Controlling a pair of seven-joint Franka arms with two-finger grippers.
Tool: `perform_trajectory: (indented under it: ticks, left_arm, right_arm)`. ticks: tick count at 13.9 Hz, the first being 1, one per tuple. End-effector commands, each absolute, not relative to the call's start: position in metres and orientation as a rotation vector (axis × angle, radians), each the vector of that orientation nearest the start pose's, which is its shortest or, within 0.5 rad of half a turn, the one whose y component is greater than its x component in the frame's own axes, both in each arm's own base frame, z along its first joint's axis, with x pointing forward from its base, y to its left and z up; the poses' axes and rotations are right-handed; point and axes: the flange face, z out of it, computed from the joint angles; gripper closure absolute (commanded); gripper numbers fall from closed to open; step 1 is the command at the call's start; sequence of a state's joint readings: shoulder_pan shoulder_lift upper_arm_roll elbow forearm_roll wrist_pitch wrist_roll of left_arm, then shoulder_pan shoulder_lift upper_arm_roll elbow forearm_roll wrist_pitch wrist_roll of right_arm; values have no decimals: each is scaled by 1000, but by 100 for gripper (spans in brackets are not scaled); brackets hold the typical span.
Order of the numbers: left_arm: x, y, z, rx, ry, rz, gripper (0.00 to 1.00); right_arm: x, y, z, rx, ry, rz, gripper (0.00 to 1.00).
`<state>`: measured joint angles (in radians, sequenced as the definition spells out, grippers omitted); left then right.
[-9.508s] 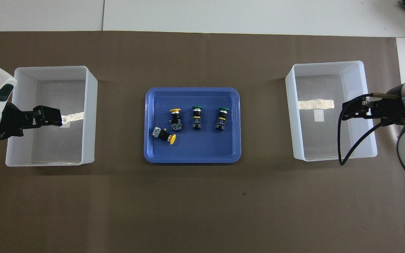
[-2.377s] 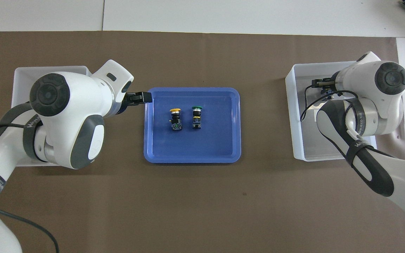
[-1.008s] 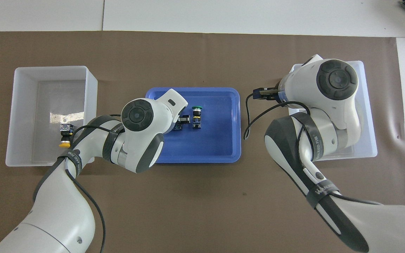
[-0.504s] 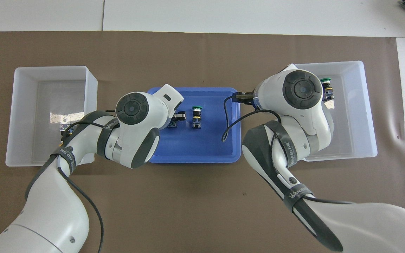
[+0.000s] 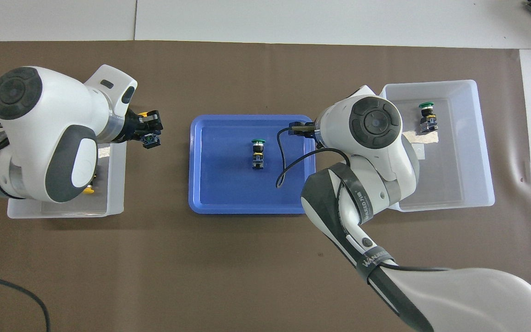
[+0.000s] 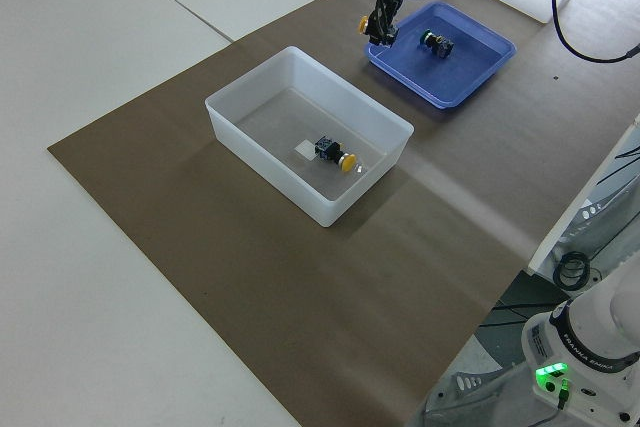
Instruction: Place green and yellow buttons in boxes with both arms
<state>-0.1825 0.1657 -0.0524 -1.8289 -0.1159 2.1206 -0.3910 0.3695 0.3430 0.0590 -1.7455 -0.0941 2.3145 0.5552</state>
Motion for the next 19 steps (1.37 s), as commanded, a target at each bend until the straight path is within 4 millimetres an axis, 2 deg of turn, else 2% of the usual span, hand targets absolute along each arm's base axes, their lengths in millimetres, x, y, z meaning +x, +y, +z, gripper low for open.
perform_trajectory:
  ticks: [1, 2, 3, 4, 5, 7, 8, 10, 13, 14, 16, 18, 19]
  left_arm:
    - [612, -87, 465, -3284, -297, -66, 100]
    - [614, -60, 464, -3286, -272, -74, 100]
    - [613, -34, 461, -3284, -265, -86, 100]
    - [607, -16, 456, -3282, -235, -86, 100]
    - [603, 8, 449, -3279, -190, -106, 100]
    - [585, 56, 427, -3260, -55, -174, 100]
    - [579, 70, 414, -3246, -21, -209, 100]
    - [573, 73, 390, -3234, -20, -209, 100]
    - [560, 73, 361, -3236, -32, -138, 100]
    - [556, 72, 354, -3237, -34, -123, 100]
    - [553, 73, 348, -3218, -6, -109, 93]
    - [553, 74, 348, -3160, 79, -94, 92]
    - [553, 74, 348, -3157, 83, -96, 92]
  right_arm:
    - [615, 316, 384, -3044, 119, -353, 2]
    - [608, 340, 378, -3029, 89, -361, 2]
    - [603, 356, 371, -3020, 74, -362, 2]
    - [598, 369, 357, -3029, 60, -345, 3]
    - [596, 384, 354, -3033, 30, -362, 3]
    - [598, 390, 347, -3050, -1, -418, 3]
    - [600, 393, 349, -3020, -7, -460, 3]
    - [590, 403, 341, -3031, -54, -463, 5]
    - [589, 404, 330, -3072, -140, -513, 16]
    - [588, 406, 326, -3069, -138, -515, 16]
    - [579, 404, 309, -3062, -152, -507, 17]
    - [575, 403, 303, -3054, -158, -508, 20]
    - [575, 402, 301, -3058, -157, -502, 31]
